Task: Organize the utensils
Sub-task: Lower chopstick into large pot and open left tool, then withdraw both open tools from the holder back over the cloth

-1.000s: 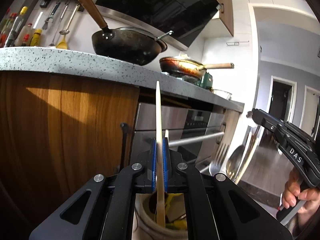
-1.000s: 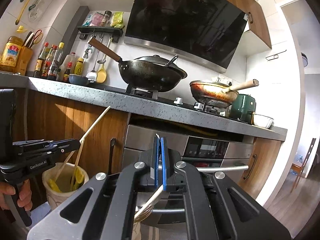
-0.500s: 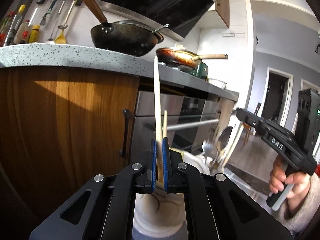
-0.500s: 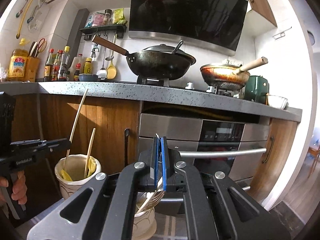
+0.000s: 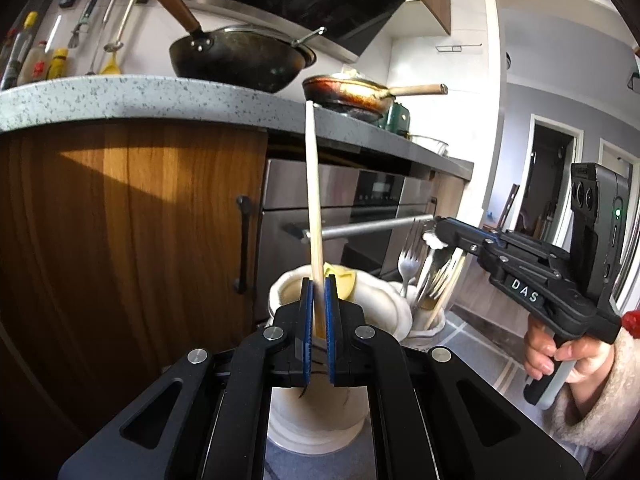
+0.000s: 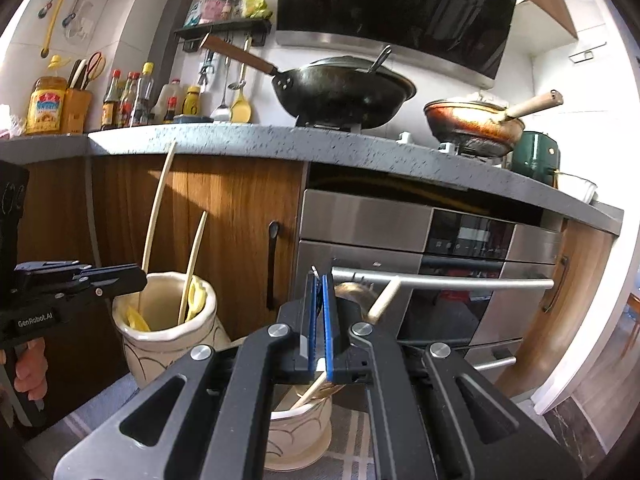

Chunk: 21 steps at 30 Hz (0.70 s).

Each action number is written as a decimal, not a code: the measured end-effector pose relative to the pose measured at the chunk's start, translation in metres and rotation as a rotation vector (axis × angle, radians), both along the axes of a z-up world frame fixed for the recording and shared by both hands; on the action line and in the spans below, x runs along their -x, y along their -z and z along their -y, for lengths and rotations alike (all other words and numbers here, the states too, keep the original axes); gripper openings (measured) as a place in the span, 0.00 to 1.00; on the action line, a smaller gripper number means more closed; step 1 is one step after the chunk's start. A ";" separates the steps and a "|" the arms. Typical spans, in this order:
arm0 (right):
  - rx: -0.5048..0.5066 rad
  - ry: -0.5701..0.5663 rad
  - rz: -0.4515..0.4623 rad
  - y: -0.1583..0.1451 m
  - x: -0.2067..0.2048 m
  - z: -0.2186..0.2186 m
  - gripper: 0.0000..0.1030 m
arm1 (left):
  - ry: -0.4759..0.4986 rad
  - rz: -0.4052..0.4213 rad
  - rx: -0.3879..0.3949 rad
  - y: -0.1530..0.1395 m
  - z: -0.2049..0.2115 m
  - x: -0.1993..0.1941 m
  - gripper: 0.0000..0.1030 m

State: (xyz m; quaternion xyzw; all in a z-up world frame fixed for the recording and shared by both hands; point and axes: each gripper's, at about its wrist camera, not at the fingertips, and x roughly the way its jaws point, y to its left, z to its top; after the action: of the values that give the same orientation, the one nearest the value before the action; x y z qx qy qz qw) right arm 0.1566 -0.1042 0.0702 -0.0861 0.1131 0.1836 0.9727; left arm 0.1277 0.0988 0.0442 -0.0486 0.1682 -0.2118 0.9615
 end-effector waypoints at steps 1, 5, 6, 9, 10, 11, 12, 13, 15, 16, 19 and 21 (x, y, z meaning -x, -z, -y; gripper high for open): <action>0.002 -0.002 0.005 0.001 0.000 -0.001 0.03 | 0.002 0.000 0.006 0.000 -0.001 0.000 0.06; -0.006 -0.006 0.005 0.002 -0.003 -0.001 0.03 | 0.000 -0.005 0.006 0.000 0.000 -0.002 0.06; -0.009 -0.005 0.001 0.003 -0.004 -0.001 0.03 | 0.000 -0.006 0.006 0.000 0.000 -0.002 0.06; -0.010 -0.009 0.000 0.004 -0.005 -0.001 0.03 | 0.000 -0.004 0.003 0.000 0.001 -0.002 0.06; -0.007 -0.010 0.001 0.004 -0.005 -0.001 0.03 | -0.001 -0.003 0.001 0.000 0.002 -0.002 0.07; -0.008 -0.014 -0.001 0.004 -0.005 -0.002 0.05 | 0.000 -0.003 0.001 0.000 0.002 -0.003 0.10; -0.017 -0.025 -0.004 0.004 -0.005 -0.001 0.10 | -0.003 -0.001 0.001 0.000 0.002 -0.002 0.15; -0.021 -0.032 -0.006 0.003 -0.004 -0.001 0.14 | -0.004 0.003 0.004 0.000 0.001 -0.002 0.18; -0.024 -0.041 0.008 0.001 0.002 -0.002 0.36 | 0.005 0.001 0.008 -0.002 0.002 -0.002 0.20; -0.023 -0.039 0.019 -0.001 0.005 -0.002 0.41 | 0.007 0.001 0.007 -0.003 0.002 -0.002 0.20; -0.030 -0.038 0.037 -0.012 0.014 0.000 0.54 | 0.009 0.009 0.012 -0.009 0.002 0.000 0.35; -0.056 -0.031 0.044 -0.022 0.021 0.006 0.66 | 0.003 0.024 0.027 -0.015 0.000 0.004 0.58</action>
State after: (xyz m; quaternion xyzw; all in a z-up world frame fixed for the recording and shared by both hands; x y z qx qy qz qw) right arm 0.1360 -0.1101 0.0924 -0.0644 0.0849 0.1998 0.9740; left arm 0.1235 0.0988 0.0590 -0.0588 0.1538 -0.2162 0.9624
